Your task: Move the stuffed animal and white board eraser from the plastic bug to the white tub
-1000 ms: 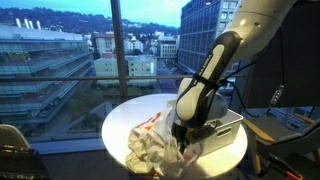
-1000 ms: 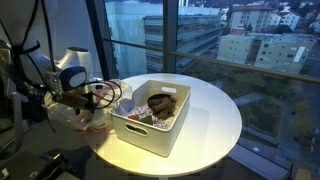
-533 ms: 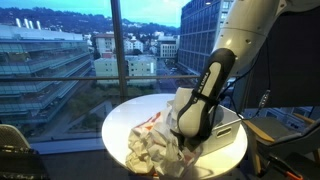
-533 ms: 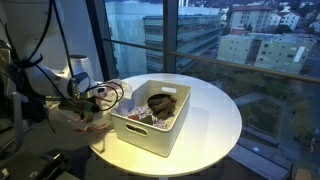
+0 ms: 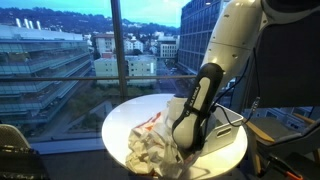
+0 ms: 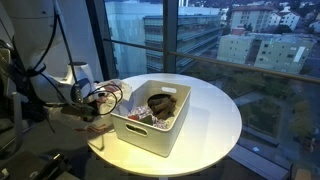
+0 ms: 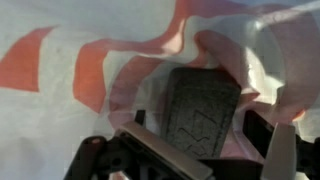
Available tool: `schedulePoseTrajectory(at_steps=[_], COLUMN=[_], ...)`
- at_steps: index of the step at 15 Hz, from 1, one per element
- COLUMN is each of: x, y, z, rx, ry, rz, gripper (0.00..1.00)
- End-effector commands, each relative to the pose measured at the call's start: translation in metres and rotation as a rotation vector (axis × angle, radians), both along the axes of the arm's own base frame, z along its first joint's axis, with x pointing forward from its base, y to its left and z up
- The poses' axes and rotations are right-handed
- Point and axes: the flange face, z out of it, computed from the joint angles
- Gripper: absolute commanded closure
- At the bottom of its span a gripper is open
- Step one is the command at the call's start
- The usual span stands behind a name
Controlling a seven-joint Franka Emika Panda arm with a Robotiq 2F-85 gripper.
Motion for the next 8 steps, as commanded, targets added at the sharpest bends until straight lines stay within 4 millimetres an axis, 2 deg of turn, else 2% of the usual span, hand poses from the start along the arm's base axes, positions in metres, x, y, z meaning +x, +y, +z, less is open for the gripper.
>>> schedulePoseTrajectory(at_steps=[1,3,8], x=[0.009,0.013,0.027], y=[0.002,0.000,-0.011], z=[-0.011,-0.007,0.009], rx=[-0.021,-0.020,-0.037], ry=[-0.024,-0.020,-0.008], rz=[-0.021,-0.046,-0.123], gripper=[0.26,0.29,0.69])
